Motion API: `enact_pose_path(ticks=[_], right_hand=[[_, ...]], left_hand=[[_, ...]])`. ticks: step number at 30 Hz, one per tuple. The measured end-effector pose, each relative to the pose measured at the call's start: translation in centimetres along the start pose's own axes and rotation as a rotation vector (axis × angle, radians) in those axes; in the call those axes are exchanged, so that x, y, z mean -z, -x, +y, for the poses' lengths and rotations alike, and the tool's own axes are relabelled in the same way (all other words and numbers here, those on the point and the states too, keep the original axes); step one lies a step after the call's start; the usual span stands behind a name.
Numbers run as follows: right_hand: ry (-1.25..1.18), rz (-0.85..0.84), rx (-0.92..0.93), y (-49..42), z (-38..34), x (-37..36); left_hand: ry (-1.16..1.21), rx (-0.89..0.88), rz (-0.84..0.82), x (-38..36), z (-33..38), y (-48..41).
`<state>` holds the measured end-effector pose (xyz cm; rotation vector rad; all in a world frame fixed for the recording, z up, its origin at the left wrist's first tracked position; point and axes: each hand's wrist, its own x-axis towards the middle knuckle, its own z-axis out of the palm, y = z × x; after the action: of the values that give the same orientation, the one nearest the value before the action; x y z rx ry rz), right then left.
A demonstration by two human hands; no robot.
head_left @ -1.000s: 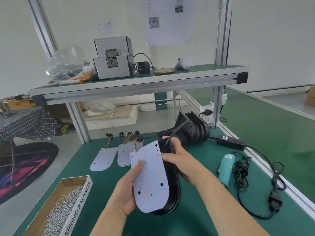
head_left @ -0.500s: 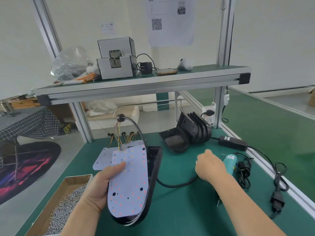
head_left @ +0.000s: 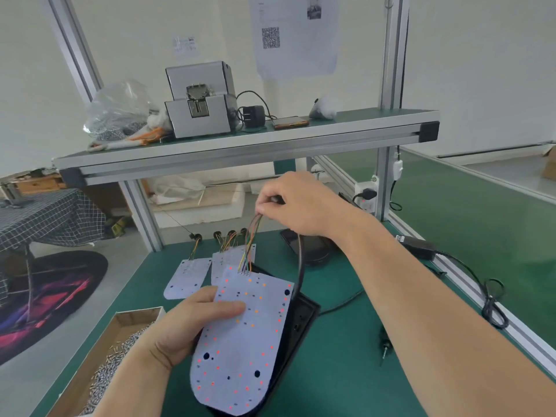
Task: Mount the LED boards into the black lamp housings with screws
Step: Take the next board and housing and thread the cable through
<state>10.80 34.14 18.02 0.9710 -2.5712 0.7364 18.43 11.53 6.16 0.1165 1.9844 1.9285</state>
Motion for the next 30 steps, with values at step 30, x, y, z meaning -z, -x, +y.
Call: enact_pose_path(ticks=[30], right_hand=[[0.030, 0.024, 0.022, 7.7, 0.1, -2.4]], left_hand=[[0.577, -0.043, 0.071, -0.6, -0.6, 0.1]])
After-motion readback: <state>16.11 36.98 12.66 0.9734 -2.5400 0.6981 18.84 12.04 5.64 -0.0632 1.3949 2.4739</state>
